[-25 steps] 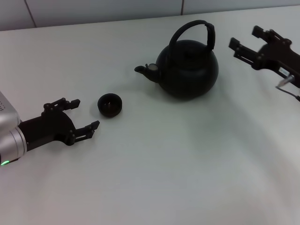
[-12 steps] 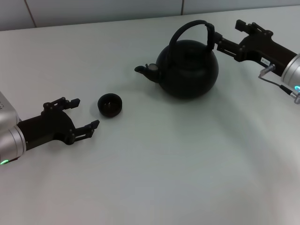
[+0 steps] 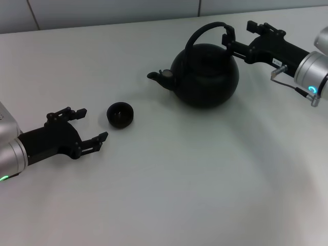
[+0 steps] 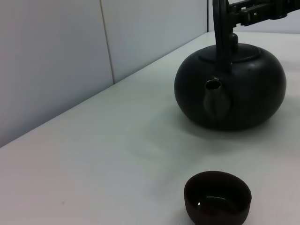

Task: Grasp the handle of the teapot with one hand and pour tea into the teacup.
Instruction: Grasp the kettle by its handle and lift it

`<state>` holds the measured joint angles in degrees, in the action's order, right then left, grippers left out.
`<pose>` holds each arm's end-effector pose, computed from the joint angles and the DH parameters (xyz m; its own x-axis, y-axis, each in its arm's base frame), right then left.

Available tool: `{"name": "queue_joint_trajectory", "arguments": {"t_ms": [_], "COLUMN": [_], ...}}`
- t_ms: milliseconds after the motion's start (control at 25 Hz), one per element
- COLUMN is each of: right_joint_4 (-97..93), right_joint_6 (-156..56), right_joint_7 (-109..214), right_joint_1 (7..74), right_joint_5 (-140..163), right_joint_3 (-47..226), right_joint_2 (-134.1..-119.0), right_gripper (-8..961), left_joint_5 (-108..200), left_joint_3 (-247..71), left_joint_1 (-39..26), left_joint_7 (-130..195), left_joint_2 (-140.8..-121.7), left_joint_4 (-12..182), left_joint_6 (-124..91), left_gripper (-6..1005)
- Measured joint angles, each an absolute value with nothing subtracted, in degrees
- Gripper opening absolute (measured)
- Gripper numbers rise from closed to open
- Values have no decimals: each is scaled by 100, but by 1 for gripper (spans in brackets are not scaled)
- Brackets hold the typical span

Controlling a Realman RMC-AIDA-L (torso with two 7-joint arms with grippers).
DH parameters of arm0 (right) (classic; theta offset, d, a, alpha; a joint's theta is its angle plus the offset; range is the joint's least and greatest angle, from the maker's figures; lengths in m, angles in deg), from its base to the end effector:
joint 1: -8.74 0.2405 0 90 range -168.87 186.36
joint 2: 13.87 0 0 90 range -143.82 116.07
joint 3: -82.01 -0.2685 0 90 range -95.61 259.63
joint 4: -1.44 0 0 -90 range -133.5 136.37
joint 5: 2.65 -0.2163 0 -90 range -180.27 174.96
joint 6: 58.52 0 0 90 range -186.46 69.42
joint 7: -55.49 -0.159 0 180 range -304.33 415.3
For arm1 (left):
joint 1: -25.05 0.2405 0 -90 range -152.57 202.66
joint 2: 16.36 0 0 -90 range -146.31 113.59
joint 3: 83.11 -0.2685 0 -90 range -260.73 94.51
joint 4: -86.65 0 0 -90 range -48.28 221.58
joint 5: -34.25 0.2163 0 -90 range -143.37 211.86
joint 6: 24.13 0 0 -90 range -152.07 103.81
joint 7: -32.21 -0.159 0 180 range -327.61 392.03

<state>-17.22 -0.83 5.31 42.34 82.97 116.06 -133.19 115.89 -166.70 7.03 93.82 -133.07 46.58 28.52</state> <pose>0.3109 0.4112 -0.0179 0.7343 -0.1812 -0.6542 -0.6423 -0.4972 -0.5833 -0.3080 0.3400 -0.0720 0.9350 0.1896 0.2995 0.3191 -0.8183 -0.4781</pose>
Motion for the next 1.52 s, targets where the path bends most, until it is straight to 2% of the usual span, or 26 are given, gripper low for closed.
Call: {"name": "queue_joint_trajectory", "arguments": {"t_ms": [200, 400, 600, 880, 1000, 1520], "right_joint_4": [-1713, -1707, -1700, -1694, -1694, -1722], "right_joint_6": [-126, -79, -70, -91, -85, 236], "right_joint_7": [533, 535, 647, 690, 705, 964], "right_joint_1": [4281, 4255, 4229, 4249, 4249, 4216], "right_joint_5": [8302, 8305, 8295, 8303, 8301, 8220], "right_joint_3": [11646, 11647, 11646, 11646, 11646, 11615], "right_joint_2": [-13318, -13316, -13324, -13323, -13322, -13328], "right_gripper": [822, 737, 501, 292, 104, 101], "left_joint_5": [11590, 11589, 11589, 11589, 11589, 11598], "left_joint_3": [-16670, -16670, -16669, -16670, -16669, -16684], "left_joint_1": [721, 731, 730, 729, 728, 738], "left_joint_7": [9382, 9382, 9382, 9382, 9382, 9383], "left_joint_2": [-13307, -13307, -13308, -13312, -13316, -13318], "left_joint_4": [4655, 4648, 4648, 4648, 4648, 4648], "left_joint_6": [2852, 2852, 2852, 2851, 2852, 2860], "left_gripper": [799, 799, 799, 799, 799, 799]}}
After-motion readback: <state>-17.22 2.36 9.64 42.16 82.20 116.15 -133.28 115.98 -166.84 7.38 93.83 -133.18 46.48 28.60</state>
